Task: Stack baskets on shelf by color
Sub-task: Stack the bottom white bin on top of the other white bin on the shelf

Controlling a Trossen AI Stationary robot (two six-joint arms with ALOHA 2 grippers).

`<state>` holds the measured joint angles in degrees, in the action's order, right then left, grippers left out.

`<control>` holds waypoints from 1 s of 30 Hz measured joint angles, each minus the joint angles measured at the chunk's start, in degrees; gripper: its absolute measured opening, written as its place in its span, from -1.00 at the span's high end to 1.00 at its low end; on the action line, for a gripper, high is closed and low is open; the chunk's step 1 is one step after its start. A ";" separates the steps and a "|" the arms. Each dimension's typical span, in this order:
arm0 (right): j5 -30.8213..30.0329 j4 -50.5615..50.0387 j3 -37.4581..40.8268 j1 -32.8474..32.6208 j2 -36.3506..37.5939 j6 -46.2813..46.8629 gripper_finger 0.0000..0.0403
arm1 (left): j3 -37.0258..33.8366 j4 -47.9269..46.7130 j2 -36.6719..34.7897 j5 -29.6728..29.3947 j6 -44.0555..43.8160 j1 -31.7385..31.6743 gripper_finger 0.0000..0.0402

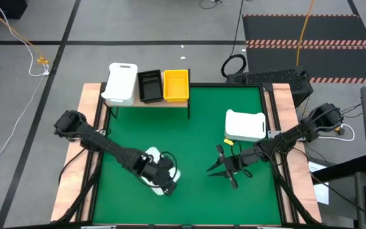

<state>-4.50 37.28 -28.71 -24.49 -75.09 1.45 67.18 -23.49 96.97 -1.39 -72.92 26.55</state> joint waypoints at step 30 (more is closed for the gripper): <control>-0.17 -1.57 0.00 0.00 0.00 -0.37 0.63 | -1.79 -39.58 -10.08 -8.72 55.68 -9.25 0.53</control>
<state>-4.67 35.70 -28.71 -24.49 -75.09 1.08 65.38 -63.07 86.89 -10.11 -17.25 17.30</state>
